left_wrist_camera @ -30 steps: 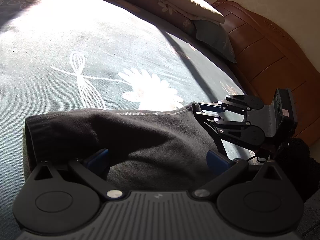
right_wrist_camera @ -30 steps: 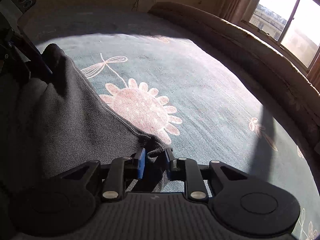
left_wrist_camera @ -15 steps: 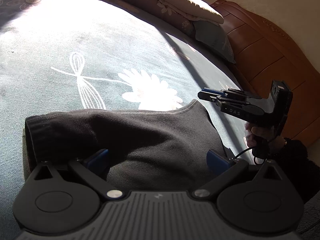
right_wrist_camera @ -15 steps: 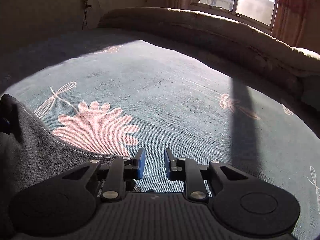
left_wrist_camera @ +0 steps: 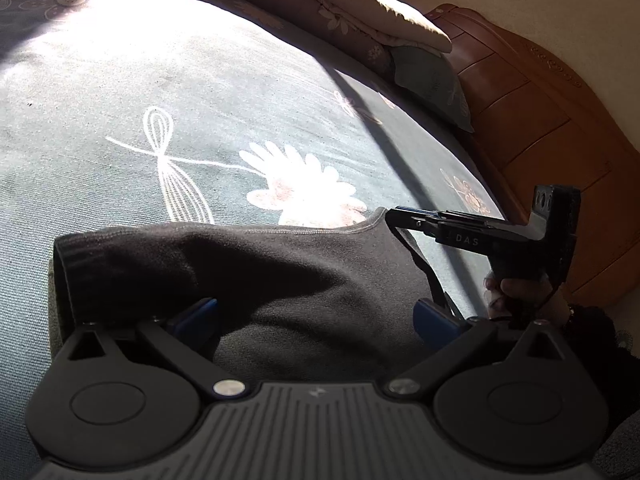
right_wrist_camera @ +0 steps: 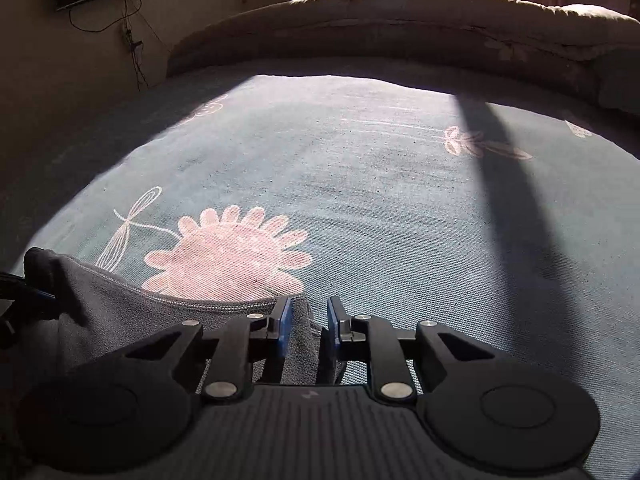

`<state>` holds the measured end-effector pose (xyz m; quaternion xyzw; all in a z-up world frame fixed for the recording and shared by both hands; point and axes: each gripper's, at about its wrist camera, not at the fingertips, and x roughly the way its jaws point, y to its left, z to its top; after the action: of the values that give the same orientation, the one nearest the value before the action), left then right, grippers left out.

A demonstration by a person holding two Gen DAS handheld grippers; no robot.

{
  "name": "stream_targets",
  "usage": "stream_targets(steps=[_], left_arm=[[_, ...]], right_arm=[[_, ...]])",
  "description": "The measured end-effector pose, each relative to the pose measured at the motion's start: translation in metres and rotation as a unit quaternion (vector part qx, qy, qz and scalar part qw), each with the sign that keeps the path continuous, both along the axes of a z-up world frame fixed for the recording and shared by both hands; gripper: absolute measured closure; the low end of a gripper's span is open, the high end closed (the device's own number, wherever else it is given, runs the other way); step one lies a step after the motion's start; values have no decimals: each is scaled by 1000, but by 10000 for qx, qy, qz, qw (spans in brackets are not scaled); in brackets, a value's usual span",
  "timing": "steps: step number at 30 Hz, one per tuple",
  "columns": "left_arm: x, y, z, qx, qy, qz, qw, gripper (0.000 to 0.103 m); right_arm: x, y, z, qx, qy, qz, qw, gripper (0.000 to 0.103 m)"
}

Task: Fold clothes

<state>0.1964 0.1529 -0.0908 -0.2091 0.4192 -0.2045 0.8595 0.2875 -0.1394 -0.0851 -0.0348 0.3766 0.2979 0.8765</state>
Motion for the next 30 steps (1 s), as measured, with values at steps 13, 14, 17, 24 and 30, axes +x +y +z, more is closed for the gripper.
stream_targets(steps=[13,14,17,24,30], left_arm=[[-48,20,5,301,149,217,9992,1],[-49,19,12,400,93,217,9989,1],[-40,9,32,483,-268,29,9985,1],[22,-51,22,306,-259,-612,9973,1],[22,-22,1,626,-26,-92,9980,1]], right_arm=[[-109,-13,7,-295,172,-23,9994,69],[-113,-14,6,-283,160,-85,9994,69],[-133,-14,12,-77,126,-71,9999,61],[-153,3,23,-133,-20,101,9999,54],[-162,-5,26,-193,-43,-21,9998,53]])
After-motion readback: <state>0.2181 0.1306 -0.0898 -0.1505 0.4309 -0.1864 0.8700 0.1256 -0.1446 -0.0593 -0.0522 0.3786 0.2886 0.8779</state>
